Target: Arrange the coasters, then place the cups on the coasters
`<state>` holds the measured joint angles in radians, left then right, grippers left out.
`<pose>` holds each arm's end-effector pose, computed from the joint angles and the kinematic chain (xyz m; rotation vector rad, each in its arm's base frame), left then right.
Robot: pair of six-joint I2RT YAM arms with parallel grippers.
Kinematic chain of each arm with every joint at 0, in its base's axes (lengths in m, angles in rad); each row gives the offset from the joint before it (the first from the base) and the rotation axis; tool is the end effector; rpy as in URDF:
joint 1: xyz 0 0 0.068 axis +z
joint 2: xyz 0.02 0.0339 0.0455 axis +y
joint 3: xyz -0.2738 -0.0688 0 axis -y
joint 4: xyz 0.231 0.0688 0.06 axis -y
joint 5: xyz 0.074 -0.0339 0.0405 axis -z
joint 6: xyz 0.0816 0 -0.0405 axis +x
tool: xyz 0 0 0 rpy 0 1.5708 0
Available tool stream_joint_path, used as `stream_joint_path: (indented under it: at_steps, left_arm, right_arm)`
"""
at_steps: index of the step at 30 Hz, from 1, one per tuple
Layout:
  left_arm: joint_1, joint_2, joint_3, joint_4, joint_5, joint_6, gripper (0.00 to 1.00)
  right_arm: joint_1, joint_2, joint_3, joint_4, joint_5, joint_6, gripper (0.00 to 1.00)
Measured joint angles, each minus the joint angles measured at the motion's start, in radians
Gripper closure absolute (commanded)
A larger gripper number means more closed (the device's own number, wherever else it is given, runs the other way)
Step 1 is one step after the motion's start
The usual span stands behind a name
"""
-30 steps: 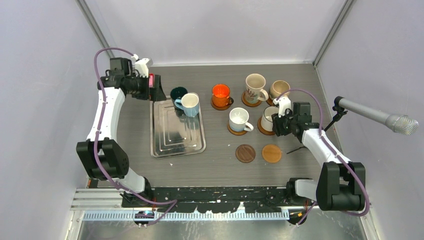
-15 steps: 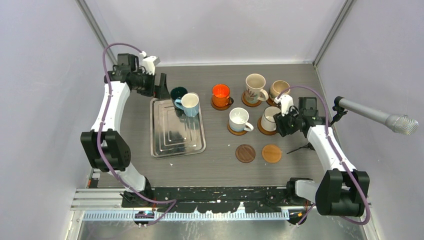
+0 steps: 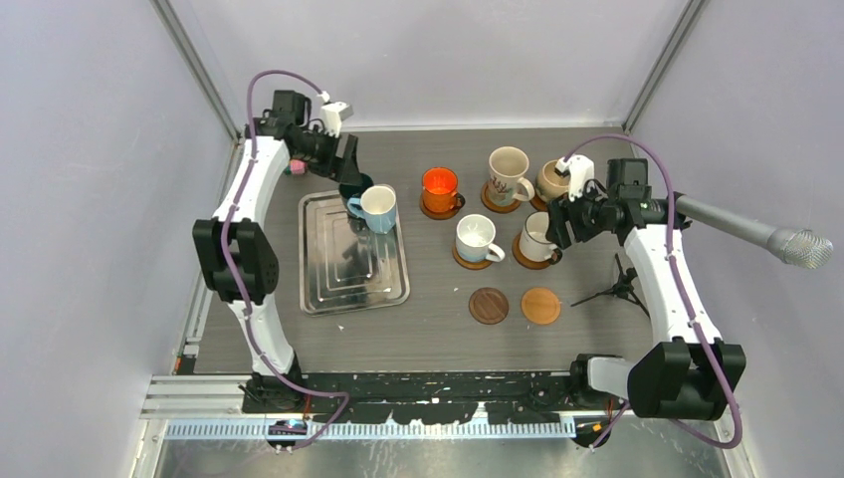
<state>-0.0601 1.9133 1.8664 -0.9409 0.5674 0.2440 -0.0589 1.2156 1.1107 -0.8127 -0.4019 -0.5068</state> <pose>0.4207 -0.0693 0.3013 0.5810 2.3811 -0.6416 0.2528 0.0171 0.2873 -0.6941 2.3020 0.2424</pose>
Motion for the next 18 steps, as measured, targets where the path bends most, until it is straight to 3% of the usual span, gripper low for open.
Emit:
stream_joint_path:
  at_steps: [12,18]
  left_arm:
    - [-0.119,0.106,0.078,0.002,0.011,-0.053,0.24]
    - [-0.121,0.111,0.068,0.008,-0.011,-0.085,0.11]
  right_arm:
    - [0.055,0.05,0.099,-0.033,-0.048,0.116,0.25]
    - [0.138,0.056,0.112,-0.026,-0.045,0.137,0.25]
